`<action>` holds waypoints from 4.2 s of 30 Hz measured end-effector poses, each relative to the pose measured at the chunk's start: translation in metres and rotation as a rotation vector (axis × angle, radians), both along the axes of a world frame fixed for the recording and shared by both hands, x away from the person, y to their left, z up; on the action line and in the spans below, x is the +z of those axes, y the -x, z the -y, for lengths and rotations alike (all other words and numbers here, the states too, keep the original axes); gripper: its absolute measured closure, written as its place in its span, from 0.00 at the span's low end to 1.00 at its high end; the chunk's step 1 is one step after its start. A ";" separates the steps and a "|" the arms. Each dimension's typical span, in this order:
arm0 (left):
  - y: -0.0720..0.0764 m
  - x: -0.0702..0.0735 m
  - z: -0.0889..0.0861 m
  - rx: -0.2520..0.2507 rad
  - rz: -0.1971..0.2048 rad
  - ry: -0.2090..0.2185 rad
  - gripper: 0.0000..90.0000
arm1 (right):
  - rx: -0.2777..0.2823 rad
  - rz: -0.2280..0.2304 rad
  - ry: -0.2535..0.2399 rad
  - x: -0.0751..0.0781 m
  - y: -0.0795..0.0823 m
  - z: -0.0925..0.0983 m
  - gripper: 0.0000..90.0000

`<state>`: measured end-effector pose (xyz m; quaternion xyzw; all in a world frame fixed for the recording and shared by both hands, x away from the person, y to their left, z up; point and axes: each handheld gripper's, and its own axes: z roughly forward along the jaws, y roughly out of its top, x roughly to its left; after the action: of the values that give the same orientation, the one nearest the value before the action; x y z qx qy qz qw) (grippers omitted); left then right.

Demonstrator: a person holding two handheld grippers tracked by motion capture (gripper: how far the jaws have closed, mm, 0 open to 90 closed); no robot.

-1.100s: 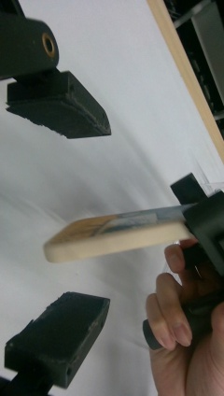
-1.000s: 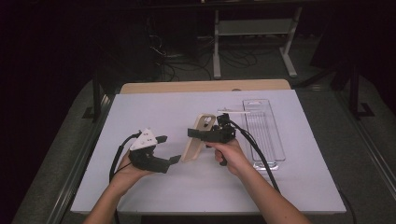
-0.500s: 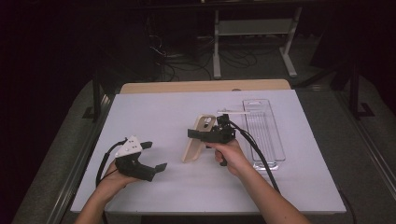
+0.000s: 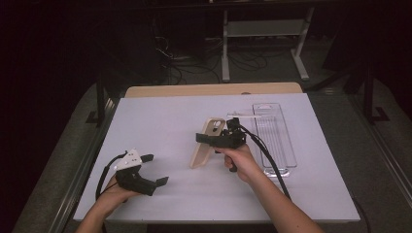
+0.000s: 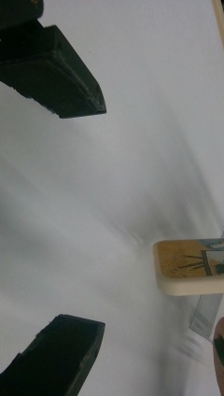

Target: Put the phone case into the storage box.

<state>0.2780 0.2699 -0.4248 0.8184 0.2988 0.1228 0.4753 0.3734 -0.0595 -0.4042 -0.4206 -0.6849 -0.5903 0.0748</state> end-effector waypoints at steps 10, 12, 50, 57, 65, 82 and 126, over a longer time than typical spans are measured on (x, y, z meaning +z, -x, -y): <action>-0.003 0.003 0.005 -0.016 0.022 -0.011 0.00 | -0.020 0.000 0.008 0.009 -0.001 0.008 0.10; -0.003 0.003 0.005 -0.014 0.027 -0.010 0.00 | -0.021 0.001 0.010 0.011 -0.001 0.010 0.10; -0.004 0.001 0.006 -0.010 0.003 -0.017 0.00 | -0.150 0.054 0.024 0.057 -0.023 0.066 0.10; -0.004 0.001 0.007 -0.008 -0.006 -0.017 0.00 | -0.182 0.065 0.024 0.064 -0.028 0.078 0.11; -0.004 0.001 0.006 -0.011 -0.003 -0.021 0.00 | -0.224 0.073 0.025 0.074 -0.032 0.093 0.11; -0.004 0.000 0.006 -0.008 -0.006 -0.009 0.00 | -0.307 0.080 0.101 0.087 -0.037 0.125 0.11; -0.003 0.000 0.007 -0.013 -0.027 -0.009 0.00 | -0.472 0.071 0.506 0.082 -0.076 0.153 0.11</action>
<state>0.2815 0.2631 -0.4251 0.8239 0.2994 0.1098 0.4685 0.4493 -0.2122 -0.3220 -0.5519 -0.6955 -0.4170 -0.1944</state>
